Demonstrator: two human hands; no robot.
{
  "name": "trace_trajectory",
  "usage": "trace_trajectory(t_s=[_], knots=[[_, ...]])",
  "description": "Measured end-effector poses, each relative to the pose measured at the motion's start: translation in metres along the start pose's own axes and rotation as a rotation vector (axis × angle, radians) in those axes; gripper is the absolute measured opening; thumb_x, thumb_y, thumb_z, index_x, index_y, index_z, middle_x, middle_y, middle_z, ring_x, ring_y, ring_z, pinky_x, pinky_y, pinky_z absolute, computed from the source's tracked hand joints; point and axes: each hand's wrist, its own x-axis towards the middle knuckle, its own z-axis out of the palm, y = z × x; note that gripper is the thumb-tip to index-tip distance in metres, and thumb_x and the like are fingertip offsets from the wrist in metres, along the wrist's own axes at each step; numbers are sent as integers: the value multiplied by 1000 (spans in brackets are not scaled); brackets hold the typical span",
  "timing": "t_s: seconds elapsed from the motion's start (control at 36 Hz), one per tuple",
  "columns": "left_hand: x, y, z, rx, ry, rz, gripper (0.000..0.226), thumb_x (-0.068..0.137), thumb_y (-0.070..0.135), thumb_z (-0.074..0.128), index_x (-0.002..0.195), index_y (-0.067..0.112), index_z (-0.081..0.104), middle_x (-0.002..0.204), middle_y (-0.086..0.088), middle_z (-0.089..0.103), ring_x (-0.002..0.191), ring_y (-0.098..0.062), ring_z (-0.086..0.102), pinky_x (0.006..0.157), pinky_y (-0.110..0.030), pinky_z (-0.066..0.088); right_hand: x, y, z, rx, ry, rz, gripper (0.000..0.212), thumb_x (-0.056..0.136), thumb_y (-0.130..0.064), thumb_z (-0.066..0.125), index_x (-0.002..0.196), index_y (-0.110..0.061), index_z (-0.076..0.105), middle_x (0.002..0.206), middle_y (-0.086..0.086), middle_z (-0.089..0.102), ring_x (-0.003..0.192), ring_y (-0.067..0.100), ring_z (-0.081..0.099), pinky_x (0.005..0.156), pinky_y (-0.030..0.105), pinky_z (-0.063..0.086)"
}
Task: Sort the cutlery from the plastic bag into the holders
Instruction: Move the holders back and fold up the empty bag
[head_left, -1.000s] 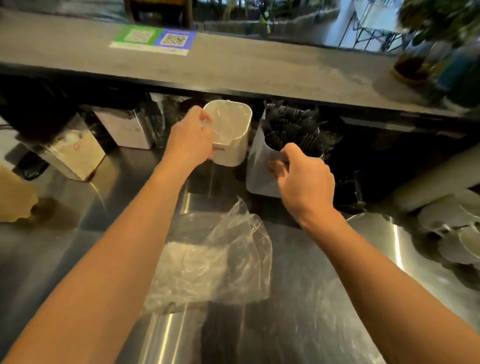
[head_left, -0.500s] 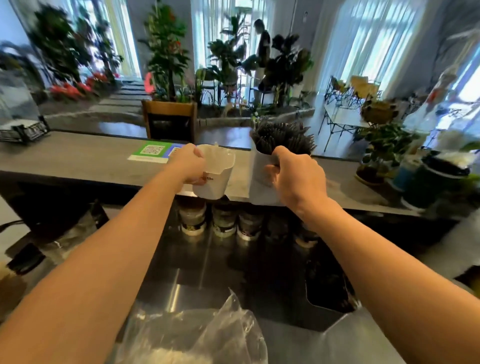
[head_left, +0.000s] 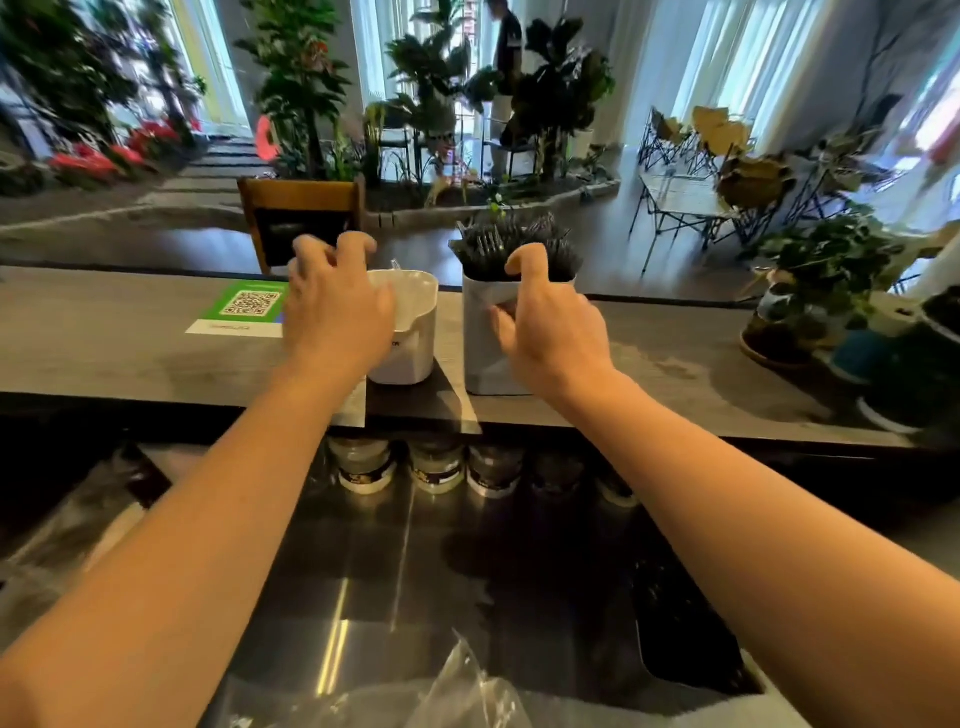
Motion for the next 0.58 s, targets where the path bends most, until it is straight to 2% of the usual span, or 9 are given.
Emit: trace_trajectory(t_s=[0.11, 0.22, 0.28, 0.36, 0.47, 0.53, 0.58], knots=[[-18, 34, -3, -48, 154, 289, 28, 95, 21, 56, 122, 18, 55, 122, -12, 45, 112, -29, 45, 90, -37, 38, -14, -2, -2, 85, 36, -22, 25, 99, -34, 55, 112, -19, 40, 83, 0, 69, 71, 31, 64, 61, 41, 50], [-50, 65, 0, -227, 129, 412, 13, 92, 12, 57, 105, 14, 60, 105, -5, 53, 99, -23, 53, 81, -38, 47, -49, 2, -18, 143, 32, 26, 18, 100, -35, 54, 104, -18, 52, 85, 2, 70, 76, 30, 64, 66, 44, 54], [-73, 80, 6, -336, 32, 442, 11, 93, 9, 55, 102, 15, 59, 100, 2, 54, 89, -18, 54, 75, -35, 48, -75, 12, -24, 155, 24, 66, 16, 100, -31, 55, 103, -16, 56, 89, 5, 70, 78, 31, 63, 67, 45, 54], [-113, 101, 27, -360, -226, 440, 12, 97, 14, 51, 106, 19, 58, 100, 5, 59, 89, -16, 55, 76, -34, 48, -120, 35, -29, 141, -32, 155, 17, 98, -31, 53, 105, -15, 56, 92, 7, 70, 81, 33, 63, 64, 42, 51], [-166, 125, 72, -380, -550, 284, 13, 99, 22, 50, 111, 23, 56, 95, 5, 59, 90, -20, 58, 79, -39, 51, -183, 76, -26, 88, -105, 291, 14, 95, -31, 53, 99, -18, 59, 92, 0, 65, 81, 24, 62, 65, 40, 52], [-194, 131, 98, -344, -684, 214, 25, 100, 27, 52, 125, 24, 51, 109, 0, 57, 99, -21, 58, 87, -39, 50, -214, 98, -21, 87, -120, 322, 12, 93, -29, 56, 95, -19, 62, 92, -2, 61, 86, 19, 60, 69, 40, 53], [-223, 135, 126, -203, -837, 156, 54, 101, 35, 51, 148, 22, 29, 135, -14, 48, 114, -32, 56, 93, -42, 47, -242, 122, -15, 82, -151, 360, 13, 93, -28, 59, 100, -19, 64, 102, 0, 59, 97, 19, 57, 79, 39, 53]])
